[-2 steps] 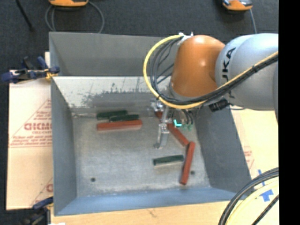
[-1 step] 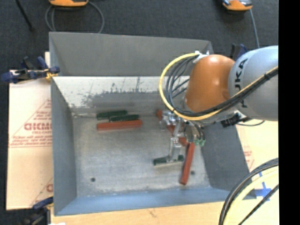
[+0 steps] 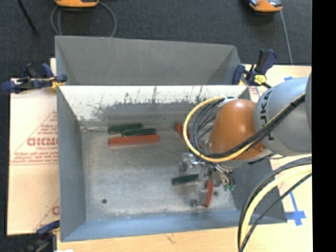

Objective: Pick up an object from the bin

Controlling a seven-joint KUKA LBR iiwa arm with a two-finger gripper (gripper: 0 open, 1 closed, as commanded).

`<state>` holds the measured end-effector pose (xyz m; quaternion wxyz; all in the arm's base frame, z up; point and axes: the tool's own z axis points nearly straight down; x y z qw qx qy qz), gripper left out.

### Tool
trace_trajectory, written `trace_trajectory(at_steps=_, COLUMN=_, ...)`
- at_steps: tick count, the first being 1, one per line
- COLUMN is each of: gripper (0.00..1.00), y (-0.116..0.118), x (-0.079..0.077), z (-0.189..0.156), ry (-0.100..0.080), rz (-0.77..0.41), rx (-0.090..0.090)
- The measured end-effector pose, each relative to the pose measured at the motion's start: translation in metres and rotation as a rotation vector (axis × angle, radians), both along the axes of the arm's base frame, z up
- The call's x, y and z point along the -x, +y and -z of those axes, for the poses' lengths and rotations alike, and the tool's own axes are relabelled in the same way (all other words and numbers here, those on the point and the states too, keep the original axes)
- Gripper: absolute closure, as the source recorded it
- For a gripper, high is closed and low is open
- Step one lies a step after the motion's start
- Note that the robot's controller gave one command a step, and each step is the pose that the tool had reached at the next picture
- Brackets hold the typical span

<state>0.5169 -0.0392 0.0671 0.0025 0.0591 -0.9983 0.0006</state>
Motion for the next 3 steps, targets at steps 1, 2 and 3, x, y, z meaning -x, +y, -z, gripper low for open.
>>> trace_trajectory(at_steps=1, gripper=1.0, y=0.001, x=-0.003, z=-0.003, ry=-0.008, rz=0.001, rx=-0.001)
trace_trajectory(at_steps=2, gripper=1.0, y=-0.022, x=0.022, z=-0.069, ry=-0.011, rz=-0.204, rx=0.0)
trace_trajectory(at_steps=3, gripper=1.0, y=-0.017, x=0.021, z=-0.164, ry=-0.016, rz=-0.173, rx=0.001)
